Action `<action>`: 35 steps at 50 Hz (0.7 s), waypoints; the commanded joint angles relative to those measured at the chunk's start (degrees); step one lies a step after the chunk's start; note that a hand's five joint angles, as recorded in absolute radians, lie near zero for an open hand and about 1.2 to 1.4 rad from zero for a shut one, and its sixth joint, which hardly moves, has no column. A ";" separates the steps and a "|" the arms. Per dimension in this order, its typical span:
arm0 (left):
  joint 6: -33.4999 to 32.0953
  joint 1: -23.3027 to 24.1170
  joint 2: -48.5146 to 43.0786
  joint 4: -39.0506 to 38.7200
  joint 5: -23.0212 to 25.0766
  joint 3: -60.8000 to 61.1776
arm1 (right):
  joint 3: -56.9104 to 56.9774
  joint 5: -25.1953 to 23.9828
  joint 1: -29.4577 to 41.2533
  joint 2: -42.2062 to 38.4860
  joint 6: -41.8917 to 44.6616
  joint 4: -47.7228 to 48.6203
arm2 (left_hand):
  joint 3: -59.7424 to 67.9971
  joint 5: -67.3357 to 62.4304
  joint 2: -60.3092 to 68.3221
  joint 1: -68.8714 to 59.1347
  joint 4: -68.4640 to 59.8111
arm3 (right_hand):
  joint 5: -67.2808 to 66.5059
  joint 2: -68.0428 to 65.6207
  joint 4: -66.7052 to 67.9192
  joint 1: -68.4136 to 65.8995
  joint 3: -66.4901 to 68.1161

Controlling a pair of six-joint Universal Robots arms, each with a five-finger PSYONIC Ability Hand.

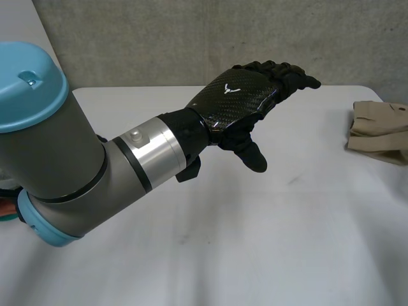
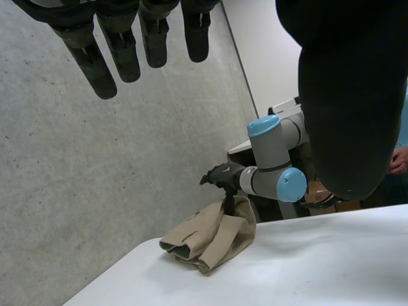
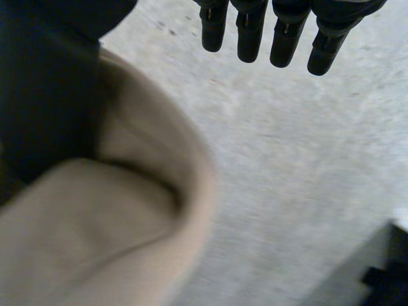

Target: Fold the laundry.

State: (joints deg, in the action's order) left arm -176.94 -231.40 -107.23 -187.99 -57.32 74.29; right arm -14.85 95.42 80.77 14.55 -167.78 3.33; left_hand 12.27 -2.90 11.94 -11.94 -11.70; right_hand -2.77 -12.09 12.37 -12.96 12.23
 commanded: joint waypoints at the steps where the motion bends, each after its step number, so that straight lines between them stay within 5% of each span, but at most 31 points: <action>1: 0.02 -0.02 0.18 0.08 -0.07 -0.02 | -5.87 7.06 -0.26 3.54 20.36 7.56 | -2.27 2.90 -1.94 1.94 1.70 | 2.77 2.09 -2.37 2.96 -2.23; 7: -0.07 -0.11 0.62 0.08 -1.04 -0.11 | -23.88 1.54 2.20 15.66 21.01 13.45 | -2.27 2.90 -1.94 1.94 1.70 | 2.77 2.09 -2.37 2.96 -2.23; 15: -0.33 -0.64 1.67 -0.01 -5.34 -0.46 | -57.17 -20.42 6.06 41.40 13.19 26.46 | -2.27 2.90 -1.94 1.94 1.70 | 2.77 2.09 -2.37 2.96 -2.23; 20: -1.04 -3.96 4.39 0.08 -13.33 -1.78 | -69.51 -28.09 9.84 50.21 12.12 26.38 | -2.22 2.85 -1.90 1.89 1.65 | 2.77 2.09 -2.37 2.96 -2.23; 23: -2.96 -11.69 5.80 0.78 -20.44 -1.96 | -76.35 -30.99 12.12 56.87 12.82 23.67 | -2.22 2.85 -1.90 1.89 1.65 | 2.77 2.09 -2.37 2.96 -2.23; 29: -23.73 -22.50 3.10 3.41 -31.61 -0.56 | -84.11 -32.84 13.36 64.46 13.27 16.11 | -2.27 2.90 -1.94 1.94 1.70 | 2.77 2.09 -2.37 2.96 -2.23; 35: -44.43 -30.50 -7.37 3.33 -33.65 1.38 | -89.20 -32.84 13.54 67.10 14.84 12.85 | -2.22 2.85 -1.90 1.89 1.65 | 2.77 2.09 -2.37 2.96 -2.23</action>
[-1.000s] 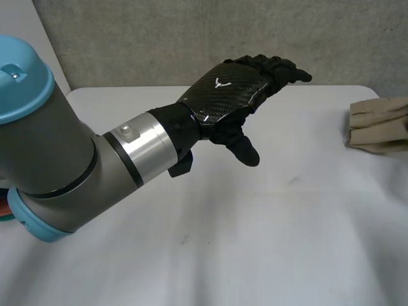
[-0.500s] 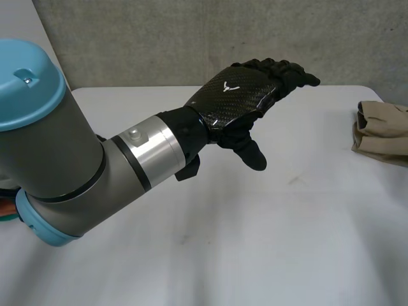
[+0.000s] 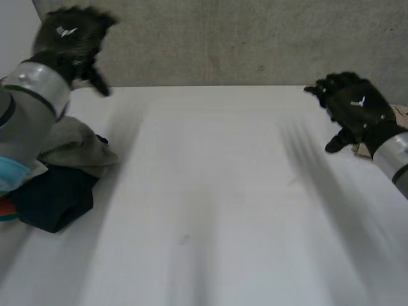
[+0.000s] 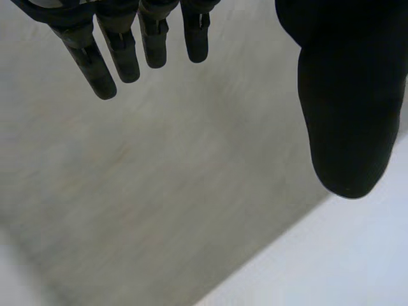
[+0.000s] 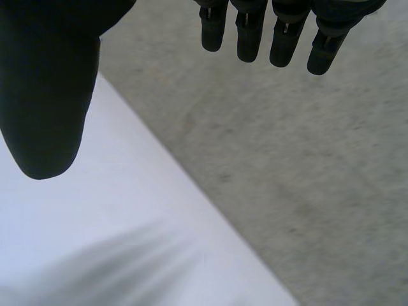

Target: Fold the laundry.

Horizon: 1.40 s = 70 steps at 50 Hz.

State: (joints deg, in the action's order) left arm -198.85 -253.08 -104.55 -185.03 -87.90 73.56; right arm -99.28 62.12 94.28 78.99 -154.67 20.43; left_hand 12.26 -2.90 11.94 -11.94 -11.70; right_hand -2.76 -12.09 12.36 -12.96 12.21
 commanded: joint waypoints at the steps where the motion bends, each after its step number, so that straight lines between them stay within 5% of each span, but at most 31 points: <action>1: -24.29 -10.22 -11.36 0.28 -2.98 2.20 | -5.13 0.55 0.03 2.66 2.00 -4.35 | -2.22 2.85 -1.90 1.89 1.65 | 2.76 2.09 -2.36 2.96 -2.21; 8: -27.29 -16.74 -20.34 -3.84 -2.54 0.53 | -6.98 0.37 -0.23 2.39 2.71 -4.52 | 2.64 -2.01 2.96 -2.97 -3.21 | 2.76 2.09 -2.36 2.96 -2.21; 12: -26.86 -16.39 -20.52 -6.48 -2.19 0.71 | -7.16 0.72 -0.23 2.31 2.79 -4.44 | 61.88 -61.25 62.20 -62.21 -62.44 | 2.76 2.09 -2.36 2.96 -2.21; 14: -25.37 -15.17 -19.29 -7.80 -2.01 1.15 | -7.16 0.90 -0.23 2.31 2.79 -4.44 | 67.74 -67.10 68.06 -68.06 -68.30 | 2.76 2.09 -2.36 2.96 -2.21; 21: -6.86 -4.55 -5.86 -9.65 -1.32 1.15 | -6.72 1.86 -0.67 2.39 2.62 -3.91 | 67.74 -67.10 68.06 -68.06 -68.30 | 2.76 2.09 -2.36 2.96 -2.21; 27: 1.69 4.59 -2.50 -9.21 3.59 -1.66 | -6.37 2.04 -0.85 2.92 2.36 -4.17 | 67.74 -67.10 68.06 -68.06 -68.30 | 2.76 2.09 -2.36 2.96 -2.21; 33: 5.48 13.57 -6.97 -9.30 8.27 -4.56 | -6.10 3.09 -0.85 3.10 2.27 -4.17 | 67.74 -67.10 68.06 -68.06 -68.30 | 2.76 2.09 -2.36 2.96 -2.21; 38: 7.69 21.48 -19.42 -9.65 8.80 -10.61 | -6.01 4.85 -0.76 2.92 1.83 -4.17 | 67.74 -67.10 68.06 -68.06 -68.30 | 2.76 2.09 -2.36 2.96 -2.21; 46: 7.60 25.62 -35.37 -6.49 8.18 -18.89 | -5.75 8.10 -0.76 2.13 1.83 -4.17 | 65.43 -64.79 65.75 -65.75 -65.99 | 2.76 2.09 -2.36 2.96 -2.21; 51: 7.69 26.15 -34.58 -5.87 8.27 -17.58 | -4.87 8.19 -0.59 2.22 1.48 -4.35 | 19.69 -19.06 20.01 -20.02 -20.26 | 2.76 2.09 -2.36 2.96 -2.21; 53: 7.69 26.06 -30.91 -5.61 8.01 -16.00 | -4.52 8.19 -0.59 2.22 1.21 -4.44 | 8.92 -8.28 9.24 -9.24 -9.48 | 2.76 2.09 -2.36 2.96 -2.21; 62: 7.86 25.10 -14.11 -5.26 5.46 -5.89 | -0.75 7.14 -0.50 1.87 -2.30 -12.42 | 0.64 -0.01 0.96 -0.97 -1.21 | 2.76 2.09 -2.36 2.96 -2.21; 70: 9.00 24.48 -6.02 -2.09 -5.52 4.74 | 5.23 4.60 -0.50 -6.48 -2.39 -26.75 | -0.03 0.66 0.29 -0.29 -0.53 | 2.76 2.09 -2.36 2.96 -2.21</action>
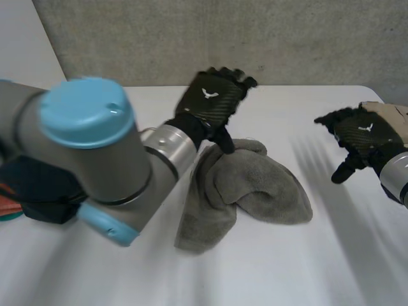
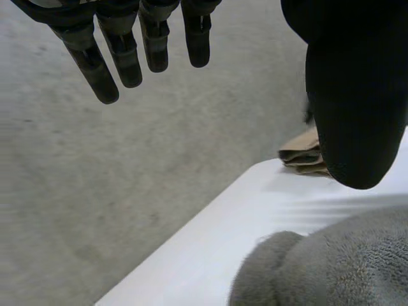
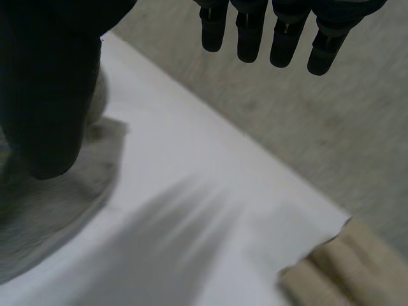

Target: Fold the laundry.

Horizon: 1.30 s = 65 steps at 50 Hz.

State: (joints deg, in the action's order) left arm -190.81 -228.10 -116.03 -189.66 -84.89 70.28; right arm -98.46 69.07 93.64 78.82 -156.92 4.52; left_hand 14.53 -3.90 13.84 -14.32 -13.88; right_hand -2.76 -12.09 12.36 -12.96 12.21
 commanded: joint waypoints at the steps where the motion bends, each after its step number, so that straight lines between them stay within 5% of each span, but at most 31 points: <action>1: 2.44 -0.85 5.72 3.50 -10.71 9.94 | 4.77 -3.14 0.22 -6.83 -0.14 -11.54 | -2.46 1.84 -1.78 2.26 1.81 | 2.76 2.09 -2.36 2.96 -2.21; 7: 14.30 -3.48 5.38 7.28 -13.19 14.53 | 5.83 -7.01 0.57 -9.73 1.17 -12.69 | -3.13 2.51 -2.45 2.93 2.49 | 2.76 2.09 -2.36 2.96 -2.21; 13: 26.87 -6.82 3.10 11.50 -10.04 14.45 | 6.71 -7.37 0.57 -12.64 1.53 -12.17 | -1.46 0.84 -0.78 1.26 0.81 | -1.85 -2.53 2.25 -1.66 2.40; 20: 31.02 -7.79 -2.09 13.79 -4.93 11.72 | 5.30 -7.02 3.56 -14.92 2.14 -8.13 | 3.42 -4.04 4.10 -3.62 -4.06 | -7.91 -8.59 8.31 -7.72 8.46; 30: 38.22 -7.97 -8.24 18.71 -4.05 6.62 | 0.56 -6.93 5.14 -14.66 2.23 -0.65 | 9.30 -9.92 9.99 -9.51 -9.95 | -28.40 -29.07 28.79 -28.20 28.95; 34: 39.81 -7.88 -10.79 19.85 -3.09 4.69 | -0.58 -7.46 5.06 -14.40 2.32 -0.74 | 17.19 -17.81 17.87 -17.39 -17.83 | -59.49 -60.16 59.88 -59.29 60.04; 35: 40.07 -7.79 -11.49 20.03 -2.39 4.08 | -0.85 -7.46 5.06 -14.31 2.49 -0.74 | 28.71 -29.33 29.39 -28.91 -29.36 | -67.16 -67.84 67.56 -66.97 67.71; 38: 40.16 -7.79 -11.94 20.47 -1.86 3.54 | -2.95 -7.46 5.14 -11.95 5.21 -1.44 | 48.77 -49.39 49.45 -48.97 -49.42 | -67.24 -67.91 67.64 -67.04 67.79; 40: 39.90 -7.88 -11.76 20.38 -1.94 3.28 | -4.27 -7.46 4.97 -8.88 7.66 -2.14 | 65.45 -66.07 66.13 -65.65 -66.10 | -67.24 -67.91 67.64 -67.04 67.79; 46: 38.76 -8.41 -10.80 20.38 -2.21 1.96 | -4.20 -6.84 4.27 -3.06 23.13 -17.86 | 65.47 -66.10 66.16 -65.68 -66.12 | -67.24 -67.91 67.64 -67.04 67.79; 48: 38.14 -9.02 -9.66 20.56 -2.29 1.44 | -1.74 -7.10 4.18 -2.80 25.07 -21.21 | 65.47 -66.10 66.16 -65.68 -66.12 | -43.92 -44.60 44.32 -43.73 44.48; 49: 37.71 -9.46 -9.13 20.64 -2.21 1.43 | 0.71 -6.58 4.26 -2.80 24.21 -21.48 | 65.47 -66.10 66.16 -65.68 -66.12 | -11.61 -12.29 12.01 -11.42 12.16; 51: 36.13 -10.95 -7.82 20.65 -2.12 1.43 | 3.79 -5.70 4.62 -2.71 21.67 -20.87 | 65.47 -66.10 66.16 -65.68 -66.12 | 2.76 2.09 -2.36 2.96 -2.21; 57: 30.68 -13.24 -3.86 21.70 -2.12 2.49 | 18.37 -2.18 4.71 -4.72 11.47 -20.78 | 65.47 -66.10 66.16 -65.68 -66.12 | 2.76 2.09 -2.36 2.96 -2.21; 65: 28.48 -14.65 1.41 22.75 -1.77 4.16 | 32.53 -2.71 8.21 -17.28 10.93 -21.22 | 65.47 -66.10 66.16 -65.68 -66.12 | 2.76 2.09 -2.36 2.96 -2.21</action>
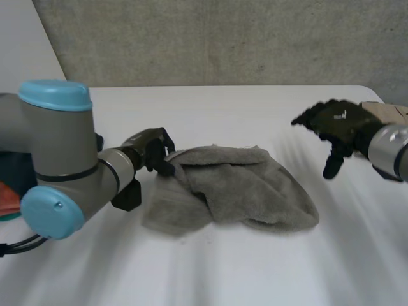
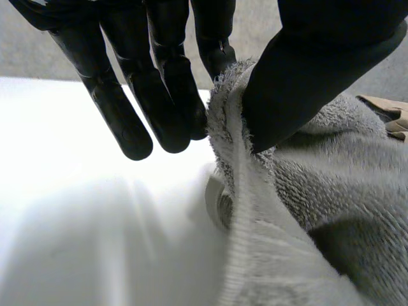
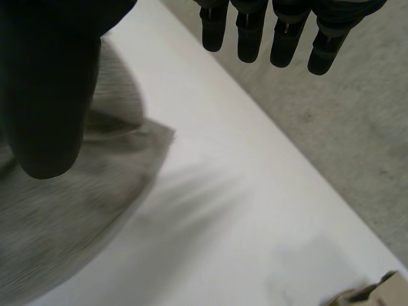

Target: Fold the laundry.

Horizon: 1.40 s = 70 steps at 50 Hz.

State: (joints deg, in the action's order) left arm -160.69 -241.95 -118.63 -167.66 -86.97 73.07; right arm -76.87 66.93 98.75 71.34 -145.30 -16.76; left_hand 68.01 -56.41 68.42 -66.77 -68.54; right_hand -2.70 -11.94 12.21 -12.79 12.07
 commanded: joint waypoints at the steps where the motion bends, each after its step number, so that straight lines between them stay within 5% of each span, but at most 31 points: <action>1: -1.82 -0.81 4.45 0.76 0.31 1.37 | 12.43 -0.66 3.90 -11.56 -0.69 -0.03 | 11.99 -13.59 11.58 -13.23 -11.46 | 2.70 1.94 -2.21 2.79 -2.07; 12: -6.38 -1.07 5.25 0.41 0.48 0.67 | 25.71 -11.74 10.32 -31.78 -1.83 -1.70 | 11.99 -13.59 11.58 -13.23 -11.46 | -5.08 -5.84 5.57 -4.99 5.70; 13: -6.83 -1.16 5.16 0.41 0.48 0.49 | 26.42 -11.56 10.84 -32.66 -2.01 -1.61 | 11.99 -13.59 11.58 -13.23 -11.46 | -11.95 -12.71 12.44 -11.86 12.58; 16: -9.90 -1.34 4.46 -0.29 0.31 -1.43 | 32.12 -7.80 11.64 -35.31 -2.97 -0.56 | 11.99 -13.59 11.58 -13.23 -11.46 | -67.18 -67.94 67.67 -67.09 67.80; 20: -15.79 -1.95 0.94 -2.93 -0.13 -8.46 | 38.28 7.55 12.16 -33.13 -6.30 10.12 | 11.99 -13.59 11.58 -13.23 -11.46 | -67.30 -68.06 67.79 -67.21 67.93; 24: -21.59 -4.06 -2.31 -6.35 -0.83 -19.08 | 35.23 12.42 11.55 -24.54 -7.63 25.14 | 11.99 -13.59 11.58 -13.23 -11.46 | -67.30 -68.06 67.79 -67.21 67.93; 29: -24.93 -4.59 -4.60 -14.16 -0.84 -31.40 | 30.21 13.49 11.55 -15.28 -7.72 35.82 | 11.99 -13.59 11.58 -13.23 -11.46 | -67.30 -68.06 67.79 -67.21 67.93; 37: -24.85 -5.47 -3.63 -23.50 1.19 -33.97 | 25.73 14.63 12.08 -8.51 -7.63 35.22 | 11.99 -13.59 11.58 -13.23 -11.46 | -67.30 -68.06 67.79 -67.21 67.93; 50: -25.38 -4.76 2.44 -24.38 1.36 -3.13 | 5.52 10.94 11.73 -7.71 -7.28 27.84 | 11.99 -13.59 11.58 -13.23 -11.46 | -67.30 -68.06 67.79 -67.21 67.93; 58: -29.50 -4.32 1.64 -24.11 1.45 8.48 | 2.43 8.65 10.50 -17.90 -8.51 23.45 | 11.99 -13.59 11.58 -13.23 -11.46 | -67.30 -68.06 67.79 -67.21 67.93; 70: -30.04 -4.32 2.87 -24.20 1.45 11.48 | 6.47 9.53 3.47 -22.04 -22.40 14.84 | 11.99 -13.59 11.58 -13.23 -11.46 | -26.16 -26.92 26.65 -26.07 26.79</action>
State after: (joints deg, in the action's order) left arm -190.86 -246.25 -116.31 -191.92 -85.52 84.70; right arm -72.07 75.64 104.91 49.75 -163.15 1.65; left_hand 68.40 -56.41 68.71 -66.77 -68.81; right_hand -28.22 -39.08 39.01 -39.13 39.22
